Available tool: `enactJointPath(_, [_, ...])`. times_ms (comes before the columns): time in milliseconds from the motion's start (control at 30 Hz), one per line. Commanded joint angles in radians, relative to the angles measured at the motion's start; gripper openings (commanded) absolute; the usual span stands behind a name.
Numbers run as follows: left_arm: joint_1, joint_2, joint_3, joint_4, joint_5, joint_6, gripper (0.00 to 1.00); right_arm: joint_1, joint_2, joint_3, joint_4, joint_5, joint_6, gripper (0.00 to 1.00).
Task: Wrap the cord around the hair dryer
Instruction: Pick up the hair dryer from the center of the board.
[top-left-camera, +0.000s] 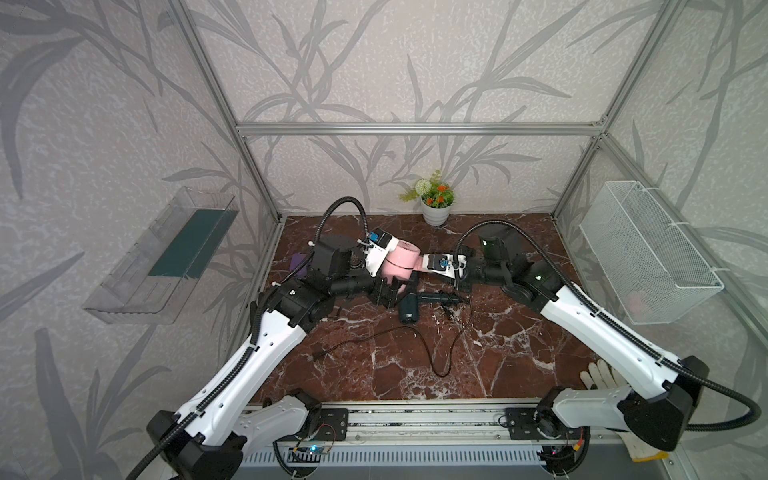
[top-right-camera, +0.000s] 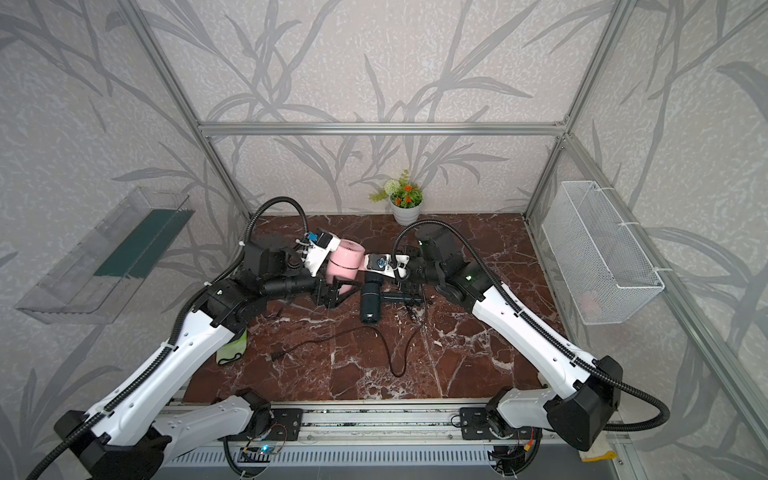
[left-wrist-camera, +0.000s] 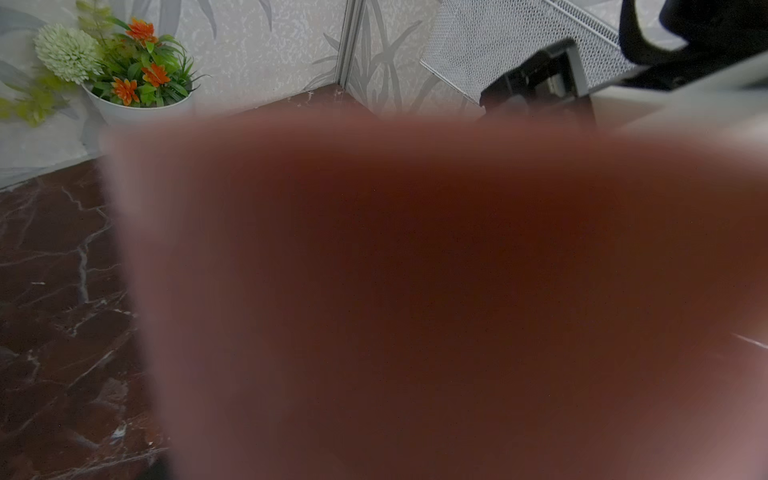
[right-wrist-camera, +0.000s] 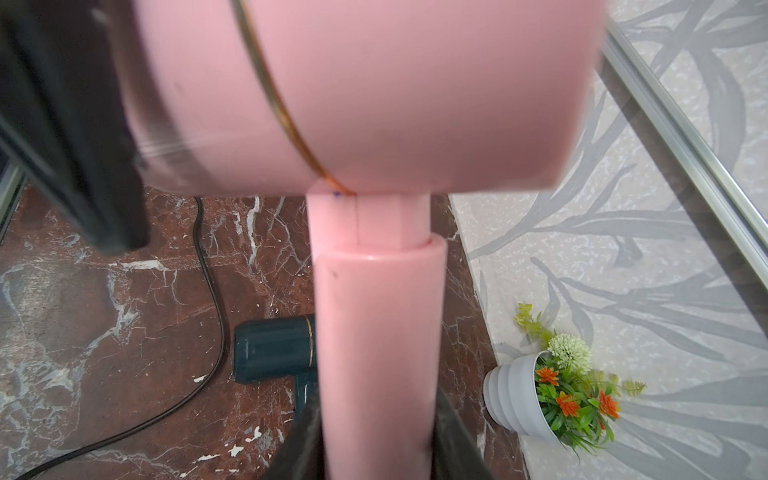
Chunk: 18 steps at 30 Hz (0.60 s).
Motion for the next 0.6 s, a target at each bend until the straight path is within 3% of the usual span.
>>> enactJointPath(0, [-0.001,-0.014,-0.03,0.076,-0.011,-0.049,0.82,0.027,-0.015,0.022,0.104,-0.049,0.013,0.0])
enactJointPath(233, [-0.001,-0.025,-0.056,0.085,-0.034,-0.034,0.6,0.034,-0.011,0.037,0.098,-0.049,0.007,0.0])
enactJointPath(300, [-0.001,-0.022,-0.048,0.06,-0.04,-0.025,0.48,0.034,-0.011,0.042,0.098,-0.05,0.01,0.0])
enactJointPath(367, [-0.001,-0.019,-0.042,0.05,-0.038,-0.02,0.29,0.034,-0.014,0.041,0.11,-0.046,0.021,0.0])
enactJointPath(400, [-0.001,-0.02,-0.04,0.046,-0.041,-0.019,0.16,0.034,-0.017,0.041,0.112,-0.043,0.026,0.05])
enactJointPath(433, [-0.001,-0.022,-0.033,0.04,-0.054,-0.02,0.0,0.034,-0.022,0.038,0.117,-0.037,0.033,0.22])
enactJointPath(500, [-0.001,-0.034,-0.018,0.015,-0.112,-0.031,0.0,0.034,-0.044,0.01,0.164,-0.003,0.064,0.53])
enactJointPath(567, [0.001,-0.066,-0.02,0.032,-0.168,-0.03,0.0,0.024,-0.084,-0.034,0.216,0.018,0.11,0.72])
